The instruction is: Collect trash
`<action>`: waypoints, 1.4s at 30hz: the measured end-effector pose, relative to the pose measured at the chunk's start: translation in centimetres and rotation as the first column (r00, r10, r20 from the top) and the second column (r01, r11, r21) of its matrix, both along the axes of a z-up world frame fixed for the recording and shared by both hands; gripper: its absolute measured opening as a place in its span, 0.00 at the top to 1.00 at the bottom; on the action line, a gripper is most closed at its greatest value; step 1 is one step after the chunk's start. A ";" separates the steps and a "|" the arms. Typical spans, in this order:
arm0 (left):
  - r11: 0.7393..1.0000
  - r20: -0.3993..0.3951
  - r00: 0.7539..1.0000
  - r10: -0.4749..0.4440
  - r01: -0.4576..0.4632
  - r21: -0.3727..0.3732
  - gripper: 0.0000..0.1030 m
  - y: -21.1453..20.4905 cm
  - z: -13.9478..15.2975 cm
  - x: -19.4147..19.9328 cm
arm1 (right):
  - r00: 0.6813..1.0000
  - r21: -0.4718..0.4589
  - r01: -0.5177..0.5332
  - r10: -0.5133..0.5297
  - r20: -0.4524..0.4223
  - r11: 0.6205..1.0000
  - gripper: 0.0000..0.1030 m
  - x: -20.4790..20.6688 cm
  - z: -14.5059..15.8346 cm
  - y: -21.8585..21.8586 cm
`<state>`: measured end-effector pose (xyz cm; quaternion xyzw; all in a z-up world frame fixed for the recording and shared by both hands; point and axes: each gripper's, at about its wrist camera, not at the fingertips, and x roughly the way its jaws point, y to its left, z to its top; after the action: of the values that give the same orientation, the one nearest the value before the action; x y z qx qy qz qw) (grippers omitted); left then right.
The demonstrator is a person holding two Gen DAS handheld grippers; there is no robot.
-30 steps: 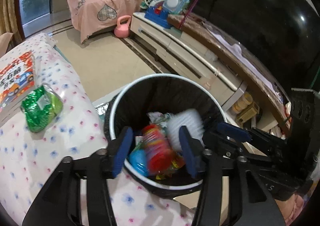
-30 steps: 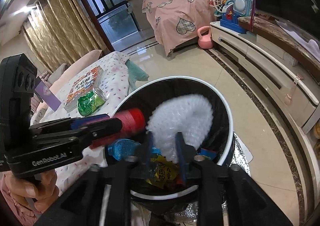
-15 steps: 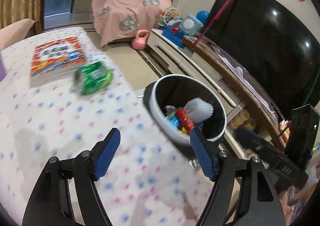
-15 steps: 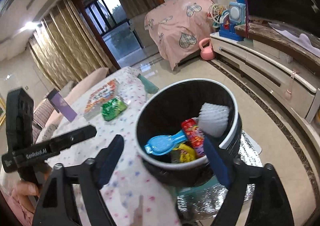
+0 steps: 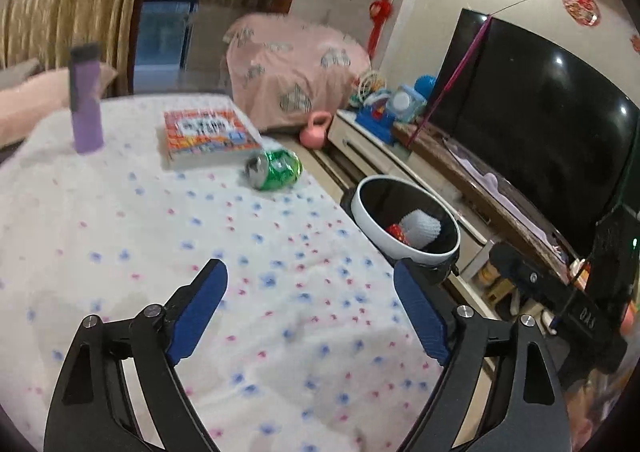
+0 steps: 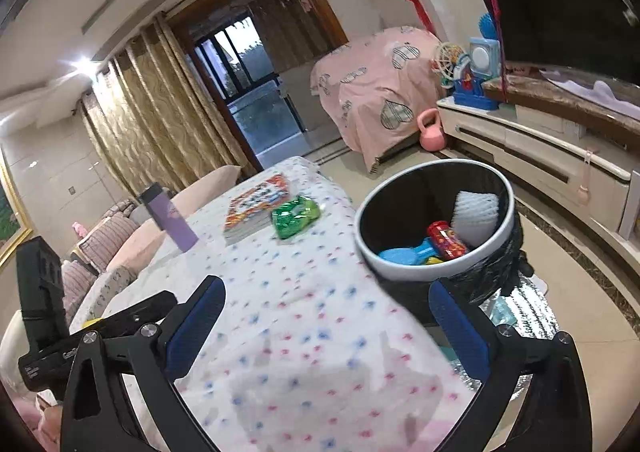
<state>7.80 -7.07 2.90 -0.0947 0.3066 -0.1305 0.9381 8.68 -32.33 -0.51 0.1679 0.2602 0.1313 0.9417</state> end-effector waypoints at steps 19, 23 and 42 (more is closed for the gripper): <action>0.951 0.280 0.942 0.183 -0.242 0.193 0.00 1.7 -0.6 -7.5 | 0.963 -0.211 0.170 -0.117 0.245 0.963 0.00 -6.6 0.9 4.2; 0.938 0.293 0.935 0.200 -0.269 0.217 0.00 1.9 -1.2 -7.9 | 0.961 -0.233 0.188 -0.130 0.246 0.954 0.00 -6.9 0.2 4.4; 0.929 0.303 0.930 0.207 -0.284 0.236 0.00 1.8 -1.9 -8.8 | 0.950 -0.275 0.216 -0.137 0.281 0.937 0.00 -8.1 -0.2 5.4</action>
<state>-1.02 -5.27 1.01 0.0177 0.1749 0.0211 0.9842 0.55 -26.92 -0.70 0.0264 0.1364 0.0249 0.9900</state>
